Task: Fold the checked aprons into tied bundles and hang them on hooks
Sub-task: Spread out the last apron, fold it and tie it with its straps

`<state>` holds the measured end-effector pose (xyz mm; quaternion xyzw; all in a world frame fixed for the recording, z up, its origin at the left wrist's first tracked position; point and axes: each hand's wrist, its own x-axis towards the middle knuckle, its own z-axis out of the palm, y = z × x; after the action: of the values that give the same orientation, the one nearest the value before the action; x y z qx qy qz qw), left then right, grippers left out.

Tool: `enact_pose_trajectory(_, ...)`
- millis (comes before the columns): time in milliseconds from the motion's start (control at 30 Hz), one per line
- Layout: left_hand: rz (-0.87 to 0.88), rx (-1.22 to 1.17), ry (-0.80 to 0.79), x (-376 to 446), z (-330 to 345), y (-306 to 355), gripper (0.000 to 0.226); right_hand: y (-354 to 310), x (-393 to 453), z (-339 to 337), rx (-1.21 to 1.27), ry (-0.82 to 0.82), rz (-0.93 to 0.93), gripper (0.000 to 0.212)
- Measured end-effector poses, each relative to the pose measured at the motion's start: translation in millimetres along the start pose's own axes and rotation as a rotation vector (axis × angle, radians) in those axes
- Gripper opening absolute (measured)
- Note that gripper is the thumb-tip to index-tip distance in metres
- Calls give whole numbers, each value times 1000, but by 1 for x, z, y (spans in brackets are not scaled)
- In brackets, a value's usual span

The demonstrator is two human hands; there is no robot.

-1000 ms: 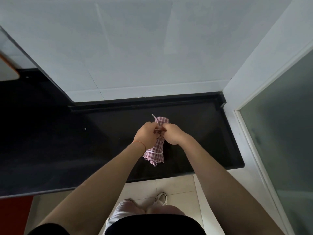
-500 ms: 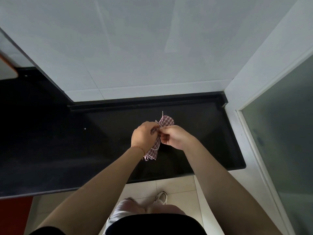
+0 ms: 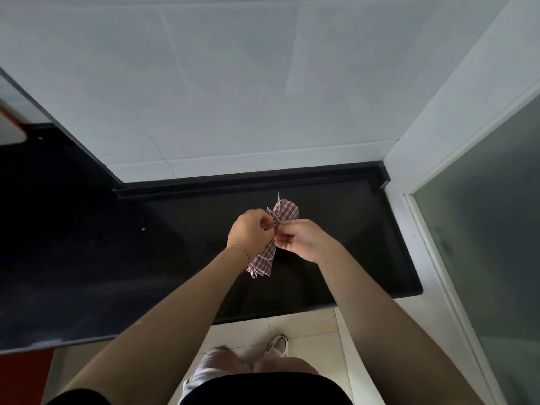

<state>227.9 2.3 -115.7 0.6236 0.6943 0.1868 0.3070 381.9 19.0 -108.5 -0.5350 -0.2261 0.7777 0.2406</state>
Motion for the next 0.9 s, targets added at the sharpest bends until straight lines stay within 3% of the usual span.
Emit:
enact_pose_trajectory(200, -170, -51, -114, 7, -3, 10, 6, 3, -4, 0, 15, 14, -38, 29)
enact_pose_trajectory(333, -280, -80, -261, 13, -5, 15, 33, 6, -6, 1, -11, 48, -69, 23)
enact_pose_trajectory(500, -237, -130, -158, 8, -7, 10, 23, 11, -3, 3, -21, 124, -107, 19)
enact_pose_trajectory(667, -394, -398, -219, 7, -4, 9, 28, 15, 1, 6, -61, 180, -132, 16)
enact_pose_trajectory(800, -423, -255, -290, 4, -11, 8, 36, 17, 2, 7, -153, 265, -157, 10)
enact_pose_trajectory(900, -437, -200, -316, -2, -14, -4, 36, 19, 7, 2, -333, 452, -229, 9)
